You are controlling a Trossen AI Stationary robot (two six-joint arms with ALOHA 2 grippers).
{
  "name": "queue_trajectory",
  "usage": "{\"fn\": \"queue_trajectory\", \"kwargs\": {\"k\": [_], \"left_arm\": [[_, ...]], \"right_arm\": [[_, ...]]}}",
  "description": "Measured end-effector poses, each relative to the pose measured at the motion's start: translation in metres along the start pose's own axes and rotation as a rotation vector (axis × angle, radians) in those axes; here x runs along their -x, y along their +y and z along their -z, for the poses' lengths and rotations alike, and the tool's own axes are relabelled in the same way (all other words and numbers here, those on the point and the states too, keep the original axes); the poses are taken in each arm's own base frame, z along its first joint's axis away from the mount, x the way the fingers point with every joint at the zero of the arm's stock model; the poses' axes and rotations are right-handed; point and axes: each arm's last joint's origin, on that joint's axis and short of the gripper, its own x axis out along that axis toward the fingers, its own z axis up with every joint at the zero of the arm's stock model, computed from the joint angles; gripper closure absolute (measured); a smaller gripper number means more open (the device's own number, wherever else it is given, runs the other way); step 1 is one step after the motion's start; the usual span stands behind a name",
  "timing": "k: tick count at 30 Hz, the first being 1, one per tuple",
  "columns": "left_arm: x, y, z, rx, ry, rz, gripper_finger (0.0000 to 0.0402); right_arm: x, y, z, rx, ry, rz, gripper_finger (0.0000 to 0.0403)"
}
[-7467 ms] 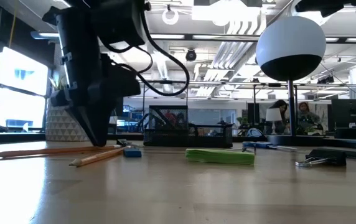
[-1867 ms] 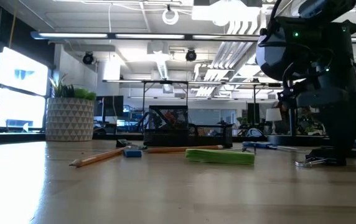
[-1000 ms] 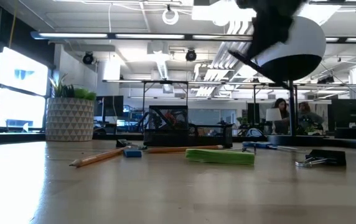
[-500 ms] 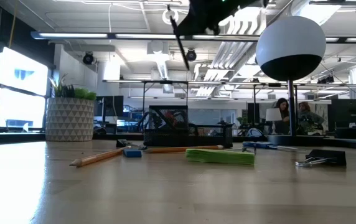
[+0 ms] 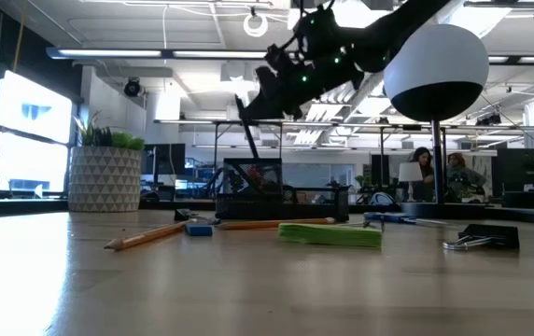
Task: Pick and place office supplies into organizer
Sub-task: Put the black pen into the black desk organizer, then put the black binder clip into the black desk organizer
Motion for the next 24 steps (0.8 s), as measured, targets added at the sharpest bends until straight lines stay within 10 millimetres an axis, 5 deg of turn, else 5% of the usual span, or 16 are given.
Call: {"fn": "queue_trajectory", "kwargs": {"k": [9,24], "left_arm": [[0.000,0.001,0.000,-0.030,0.008,-0.041,0.0401],[0.000,0.001,0.003,-0.033,0.033,-0.038,0.0401]], "right_arm": [[-0.010,-0.007,0.017,-0.052,0.060,-0.014,0.0363],[-0.002,-0.004,0.007,-0.065,0.044,-0.019,0.0302]]}}
